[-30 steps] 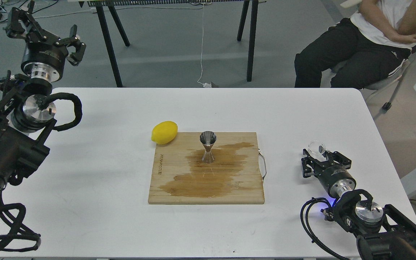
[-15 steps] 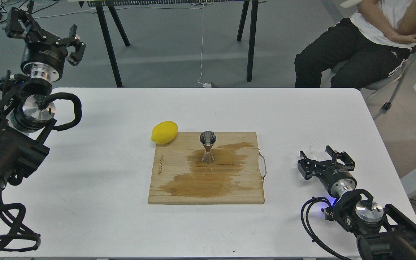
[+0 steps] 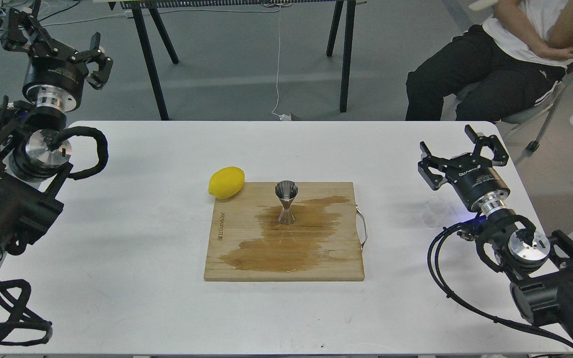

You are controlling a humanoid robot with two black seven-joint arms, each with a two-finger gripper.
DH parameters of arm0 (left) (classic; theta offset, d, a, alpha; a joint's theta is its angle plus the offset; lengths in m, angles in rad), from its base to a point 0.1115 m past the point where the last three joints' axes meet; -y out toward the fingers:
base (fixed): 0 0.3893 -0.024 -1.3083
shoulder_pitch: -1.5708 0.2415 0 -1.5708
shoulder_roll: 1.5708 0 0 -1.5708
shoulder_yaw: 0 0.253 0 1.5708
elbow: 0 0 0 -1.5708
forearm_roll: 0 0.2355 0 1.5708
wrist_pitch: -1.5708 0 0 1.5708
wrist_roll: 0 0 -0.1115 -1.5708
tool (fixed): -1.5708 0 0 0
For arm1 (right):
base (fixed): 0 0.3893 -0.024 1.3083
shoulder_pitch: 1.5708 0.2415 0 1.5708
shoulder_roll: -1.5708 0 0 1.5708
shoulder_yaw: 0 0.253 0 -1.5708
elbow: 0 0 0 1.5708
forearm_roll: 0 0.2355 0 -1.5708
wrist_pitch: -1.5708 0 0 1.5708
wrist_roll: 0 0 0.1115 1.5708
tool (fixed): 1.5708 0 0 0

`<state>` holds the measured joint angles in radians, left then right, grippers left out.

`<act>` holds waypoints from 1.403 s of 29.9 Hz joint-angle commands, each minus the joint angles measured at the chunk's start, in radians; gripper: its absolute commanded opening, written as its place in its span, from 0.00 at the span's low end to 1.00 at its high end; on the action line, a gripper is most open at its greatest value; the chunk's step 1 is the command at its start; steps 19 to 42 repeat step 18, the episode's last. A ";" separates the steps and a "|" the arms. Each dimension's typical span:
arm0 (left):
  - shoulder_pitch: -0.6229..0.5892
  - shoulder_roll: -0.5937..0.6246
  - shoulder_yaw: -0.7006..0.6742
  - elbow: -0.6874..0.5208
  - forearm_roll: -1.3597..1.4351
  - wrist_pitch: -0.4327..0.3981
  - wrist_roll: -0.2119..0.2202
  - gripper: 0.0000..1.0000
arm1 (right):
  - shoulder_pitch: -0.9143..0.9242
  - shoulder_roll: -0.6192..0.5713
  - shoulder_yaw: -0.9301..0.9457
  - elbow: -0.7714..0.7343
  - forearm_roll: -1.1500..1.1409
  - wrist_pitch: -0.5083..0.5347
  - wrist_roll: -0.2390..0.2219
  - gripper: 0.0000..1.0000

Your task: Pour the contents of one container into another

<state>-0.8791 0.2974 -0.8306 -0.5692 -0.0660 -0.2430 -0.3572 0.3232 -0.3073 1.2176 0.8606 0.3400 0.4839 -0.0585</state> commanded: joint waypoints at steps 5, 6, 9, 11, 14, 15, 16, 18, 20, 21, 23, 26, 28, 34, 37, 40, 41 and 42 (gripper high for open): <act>0.028 -0.027 0.007 -0.008 0.000 -0.007 -0.002 1.00 | 0.229 -0.167 0.002 -0.081 -0.085 0.005 0.043 1.00; 0.028 -0.035 0.007 -0.008 0.000 -0.007 -0.002 1.00 | 0.253 -0.168 0.002 -0.104 -0.099 0.005 0.061 1.00; 0.028 -0.058 0.008 -0.008 0.000 -0.007 -0.002 1.00 | 0.342 -0.165 -0.004 -0.198 -0.189 0.005 0.127 1.00; 0.028 -0.066 0.005 -0.008 0.000 -0.007 -0.002 1.00 | 0.379 -0.162 -0.026 -0.250 -0.232 -0.004 0.138 1.00; 0.025 -0.067 0.004 -0.008 0.000 -0.007 0.000 1.00 | 0.399 -0.164 -0.058 -0.281 -0.236 -0.010 0.140 1.00; 0.025 -0.067 0.002 -0.008 0.000 -0.007 0.000 1.00 | 0.401 -0.164 -0.061 -0.281 -0.236 -0.010 0.140 1.00; 0.023 -0.067 0.002 -0.008 0.000 -0.009 0.000 1.00 | 0.399 -0.165 -0.061 -0.281 -0.236 -0.010 0.140 1.00; 0.023 -0.067 0.004 -0.008 0.000 -0.010 0.000 1.00 | 0.399 -0.165 -0.062 -0.282 -0.236 -0.001 0.140 1.00; 0.023 -0.067 0.004 -0.008 0.000 -0.010 0.000 1.00 | 0.399 -0.165 -0.062 -0.282 -0.236 -0.001 0.140 1.00; 0.023 -0.067 0.004 -0.008 0.000 -0.010 0.000 1.00 | 0.399 -0.165 -0.062 -0.282 -0.236 -0.001 0.140 1.00; 0.023 -0.067 0.004 -0.008 0.000 -0.010 0.000 1.00 | 0.399 -0.165 -0.062 -0.282 -0.236 -0.001 0.140 1.00; 0.023 -0.067 0.004 -0.008 0.000 -0.010 0.000 1.00 | 0.399 -0.165 -0.062 -0.282 -0.236 -0.001 0.140 1.00; 0.023 -0.067 0.004 -0.008 0.000 -0.010 0.000 1.00 | 0.399 -0.165 -0.062 -0.282 -0.236 -0.001 0.140 1.00; 0.023 -0.067 0.004 -0.008 0.000 -0.010 0.000 1.00 | 0.399 -0.165 -0.062 -0.282 -0.236 -0.001 0.140 1.00; 0.023 -0.067 0.004 -0.008 0.000 -0.010 0.000 1.00 | 0.399 -0.165 -0.062 -0.282 -0.236 -0.001 0.140 1.00; 0.023 -0.067 0.004 -0.008 0.000 -0.010 0.000 1.00 | 0.399 -0.165 -0.062 -0.282 -0.236 -0.001 0.140 1.00; 0.023 -0.067 0.004 -0.008 0.000 -0.010 0.000 1.00 | 0.399 -0.165 -0.062 -0.282 -0.236 -0.001 0.140 1.00; 0.023 -0.067 0.004 -0.008 0.000 -0.010 0.000 1.00 | 0.399 -0.165 -0.062 -0.282 -0.236 -0.001 0.140 1.00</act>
